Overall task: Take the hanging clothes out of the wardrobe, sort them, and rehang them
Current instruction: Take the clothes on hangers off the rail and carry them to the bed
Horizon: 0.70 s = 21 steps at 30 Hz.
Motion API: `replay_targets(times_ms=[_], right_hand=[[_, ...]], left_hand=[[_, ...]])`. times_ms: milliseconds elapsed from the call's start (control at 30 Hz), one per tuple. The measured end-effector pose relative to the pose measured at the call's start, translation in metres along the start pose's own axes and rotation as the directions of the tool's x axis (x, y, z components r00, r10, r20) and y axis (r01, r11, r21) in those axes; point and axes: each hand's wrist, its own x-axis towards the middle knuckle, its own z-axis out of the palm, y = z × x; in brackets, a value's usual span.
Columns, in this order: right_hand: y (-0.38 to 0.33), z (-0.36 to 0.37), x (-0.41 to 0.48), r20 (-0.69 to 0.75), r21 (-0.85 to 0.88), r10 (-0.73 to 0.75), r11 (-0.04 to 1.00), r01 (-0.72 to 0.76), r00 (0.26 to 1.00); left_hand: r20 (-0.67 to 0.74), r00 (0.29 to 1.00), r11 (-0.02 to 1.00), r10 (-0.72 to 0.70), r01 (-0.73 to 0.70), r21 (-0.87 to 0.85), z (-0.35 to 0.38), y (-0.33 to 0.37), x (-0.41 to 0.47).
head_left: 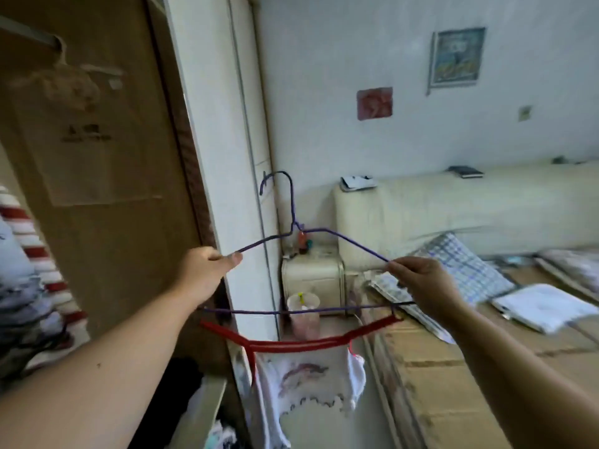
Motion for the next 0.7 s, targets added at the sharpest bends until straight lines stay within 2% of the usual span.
replay_targets(times_ms=[133,367,533,700], right_hand=[[0.039,-0.035,-0.092,-0.138,-0.119,0.183,0.973,-0.200,0.973],[0.073,-0.107,-0.242,-0.269,-0.115,0.398,0.891,-0.440,0.877],[0.102,-0.165,-0.337,-0.400,-0.036,0.519,0.815,-0.579,0.755],[0.134,-0.229,-0.429,-0.502,0.078,0.632,0.713,-0.697,0.590]], left_hand=[[0.110,0.992,0.998,0.061,-0.061,-0.003,0.038,-0.004,-0.052],[0.330,0.923,0.969,0.200,-0.236,0.072,0.101,0.025,-0.143],[0.512,0.807,0.944,0.296,-0.329,-0.026,0.167,0.055,-0.215],[0.667,0.674,0.921,0.316,-0.387,-0.045,0.250,0.102,-0.291]])
